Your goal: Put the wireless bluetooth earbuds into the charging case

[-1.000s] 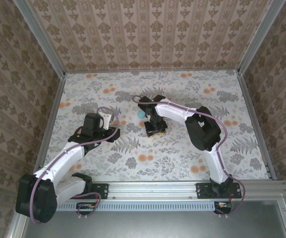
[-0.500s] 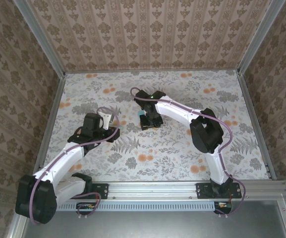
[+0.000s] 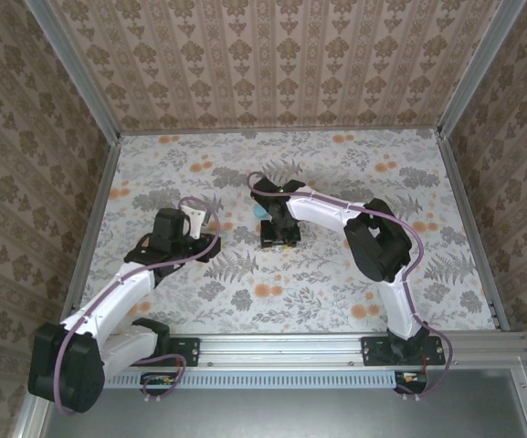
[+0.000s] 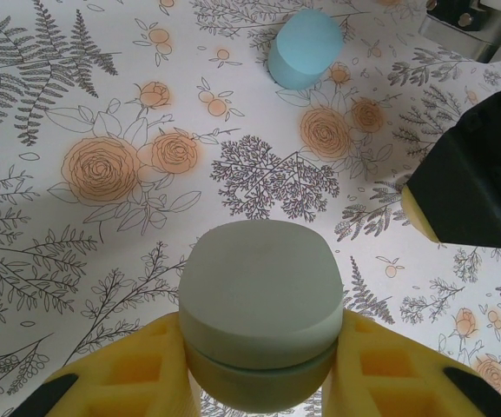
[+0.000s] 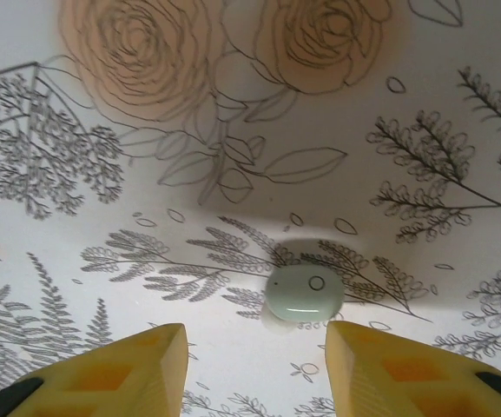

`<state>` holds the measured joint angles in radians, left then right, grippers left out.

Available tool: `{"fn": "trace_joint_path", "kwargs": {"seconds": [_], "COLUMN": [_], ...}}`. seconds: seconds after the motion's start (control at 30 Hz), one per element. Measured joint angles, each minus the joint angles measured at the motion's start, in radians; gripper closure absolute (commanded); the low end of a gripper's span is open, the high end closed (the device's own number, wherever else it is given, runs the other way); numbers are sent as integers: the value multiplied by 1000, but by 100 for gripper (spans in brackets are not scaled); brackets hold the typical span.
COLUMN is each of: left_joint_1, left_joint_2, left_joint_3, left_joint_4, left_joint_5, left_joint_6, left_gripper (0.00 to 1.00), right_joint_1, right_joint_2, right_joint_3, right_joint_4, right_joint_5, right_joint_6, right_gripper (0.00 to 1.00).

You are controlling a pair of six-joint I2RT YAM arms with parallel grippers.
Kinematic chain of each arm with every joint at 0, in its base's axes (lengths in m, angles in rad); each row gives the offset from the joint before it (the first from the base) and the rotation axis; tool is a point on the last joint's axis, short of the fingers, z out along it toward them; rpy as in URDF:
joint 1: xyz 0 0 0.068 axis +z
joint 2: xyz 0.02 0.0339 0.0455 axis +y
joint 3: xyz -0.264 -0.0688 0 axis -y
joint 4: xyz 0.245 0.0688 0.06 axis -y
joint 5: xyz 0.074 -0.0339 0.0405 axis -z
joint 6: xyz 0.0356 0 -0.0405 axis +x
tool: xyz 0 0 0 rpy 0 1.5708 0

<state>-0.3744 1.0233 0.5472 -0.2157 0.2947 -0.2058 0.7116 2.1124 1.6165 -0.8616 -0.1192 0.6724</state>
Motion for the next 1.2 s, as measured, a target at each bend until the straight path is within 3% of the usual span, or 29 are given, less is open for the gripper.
{"fn": "trace_joint_path", "kwargs": {"seconds": [0.33,0.67,1.0,1.2], "left_joint_1": [0,0,0,0], "left_joint_2": [-32,-34,-34,-37], "left_joint_3": [-18,-23,-24,-24], "left_joint_4": [0,0,0,0], "left_joint_5": [0,0,0,0], "left_joint_6": [0,0,0,0], "left_gripper": [100,100,100,100], "right_joint_1": [0,6,48,55], "right_joint_2": [68,83,126,138], "right_joint_3": [65,129,153,172], "right_joint_4": [-3,-68,-119,-145], "right_joint_5": [11,69,121,150], "right_joint_6": [-7,-55,-91,-112], "right_gripper": [56,66,66,77]}}
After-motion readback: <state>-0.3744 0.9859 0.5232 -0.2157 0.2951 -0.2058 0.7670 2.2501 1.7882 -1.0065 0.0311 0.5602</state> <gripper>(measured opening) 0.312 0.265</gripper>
